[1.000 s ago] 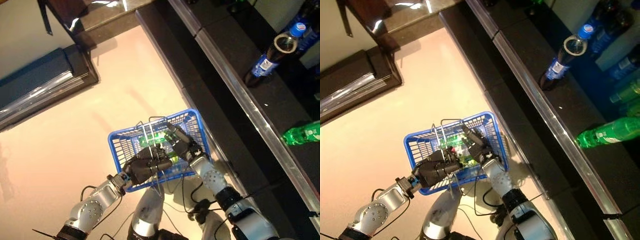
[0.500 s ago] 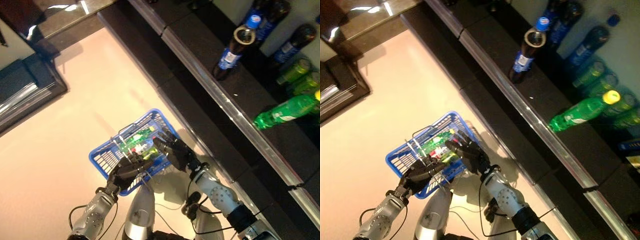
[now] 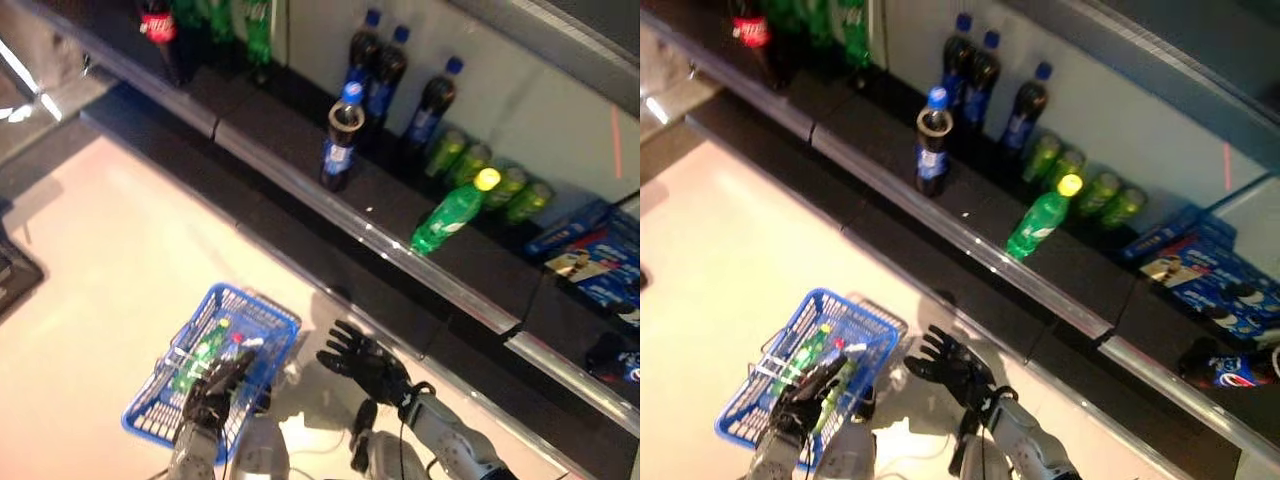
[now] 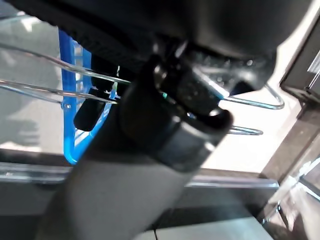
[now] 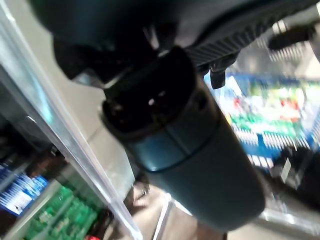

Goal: Pick up the drink and place into the basket.

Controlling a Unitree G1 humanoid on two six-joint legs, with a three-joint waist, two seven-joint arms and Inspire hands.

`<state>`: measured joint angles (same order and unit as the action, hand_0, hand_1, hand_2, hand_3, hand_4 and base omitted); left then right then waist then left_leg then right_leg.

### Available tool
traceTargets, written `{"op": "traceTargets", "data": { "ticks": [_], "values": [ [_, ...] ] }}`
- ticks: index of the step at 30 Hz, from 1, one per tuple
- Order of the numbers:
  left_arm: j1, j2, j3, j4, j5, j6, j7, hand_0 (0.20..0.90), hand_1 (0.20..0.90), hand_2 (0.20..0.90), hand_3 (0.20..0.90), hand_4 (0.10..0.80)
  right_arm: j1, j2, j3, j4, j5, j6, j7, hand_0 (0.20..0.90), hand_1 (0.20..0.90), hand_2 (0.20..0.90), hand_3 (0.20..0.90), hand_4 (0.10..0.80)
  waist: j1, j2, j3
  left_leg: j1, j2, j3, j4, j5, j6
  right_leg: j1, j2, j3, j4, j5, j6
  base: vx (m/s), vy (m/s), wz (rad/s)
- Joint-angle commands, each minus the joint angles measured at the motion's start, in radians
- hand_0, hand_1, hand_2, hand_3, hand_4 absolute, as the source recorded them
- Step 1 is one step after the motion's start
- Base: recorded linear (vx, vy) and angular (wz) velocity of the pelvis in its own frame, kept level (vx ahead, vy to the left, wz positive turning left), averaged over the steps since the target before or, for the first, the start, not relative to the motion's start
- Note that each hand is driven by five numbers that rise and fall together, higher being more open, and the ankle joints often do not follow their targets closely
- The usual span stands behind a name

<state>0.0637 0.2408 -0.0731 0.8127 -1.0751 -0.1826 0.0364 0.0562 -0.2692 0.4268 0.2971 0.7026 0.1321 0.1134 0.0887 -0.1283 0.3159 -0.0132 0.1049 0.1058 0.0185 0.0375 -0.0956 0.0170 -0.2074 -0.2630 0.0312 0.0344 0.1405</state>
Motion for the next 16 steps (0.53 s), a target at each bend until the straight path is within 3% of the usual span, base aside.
{"op": "traceTargets", "data": {
  "ticks": [1, 5, 8, 11, 16],
  "values": [
    [0.013, -0.036, -0.038, -0.118, 0.093, -0.121, -0.053, 0.300, 0.300, 0.300, 0.200, 0.100, 0.010, 0.001, -0.035, -0.021, -0.055, -0.075, -0.004, 0.900, 0.900, 0.900, 0.900, 0.800, -0.012, 0.068, -0.111, 0.001, 0.009, 0.025, -0.024, 0.047, 0.038, 0.005, 0.008, -0.022, 0.038, 0.009, -0.023, 0.023, -0.008, -0.13],
    [0.015, -0.063, 0.028, 0.067, 0.092, -0.119, -0.055, 0.300, 0.300, 0.300, 0.200, 0.100, 0.030, 0.044, -0.121, 0.284, -0.188, -0.103, -0.070, 0.900, 0.900, 0.900, 0.900, 0.800, -0.050, 0.074, -0.169, 0.052, 0.022, 0.060, -0.064, 0.041, 0.027, 0.039, 0.006, -0.004, -0.009, 0.018, -0.017, 0.075, -0.030, -0.22],
    [-0.002, -0.074, 0.058, 0.222, 0.115, -0.134, -0.117, 0.300, 0.300, 0.300, 0.200, 0.100, 0.001, 0.066, -0.191, 0.670, -0.294, -0.182, -0.107, 0.900, 0.900, 0.900, 0.900, 0.800, -0.056, 0.088, -0.206, 0.093, 0.029, 0.083, -0.099, 0.032, 0.021, 0.075, 0.002, -0.006, -0.063, 0.038, -0.006, 0.079, -0.043, -0.25],
    [-0.010, -0.073, 0.075, 0.287, 0.130, -0.135, -0.132, 0.300, 0.300, 0.300, 0.200, 0.100, -0.006, 0.075, -0.219, 0.799, -0.422, -0.225, -0.166, 0.900, 0.900, 0.900, 0.900, 0.800, -0.061, 0.096, -0.219, 0.105, 0.031, 0.093, -0.106, 0.027, 0.017, 0.085, 0.000, -0.007, -0.081, 0.047, 0.000, 0.043, -0.027, -0.04],
    [-0.022, -0.074, 0.089, 0.323, 0.148, -0.128, -0.132, 0.300, 0.300, 0.300, 0.200, 0.100, -0.002, 0.080, -0.235, 0.875, -0.468, -0.198, -0.210, 0.900, 0.900, 0.900, 0.900, 0.800, -0.065, 0.099, -0.227, 0.109, 0.034, 0.096, -0.106, 0.020, 0.016, 0.088, 0.000, -0.008, -0.085, 0.046, 0.002, 0.009, -0.011, -0.10]
  ]
}}
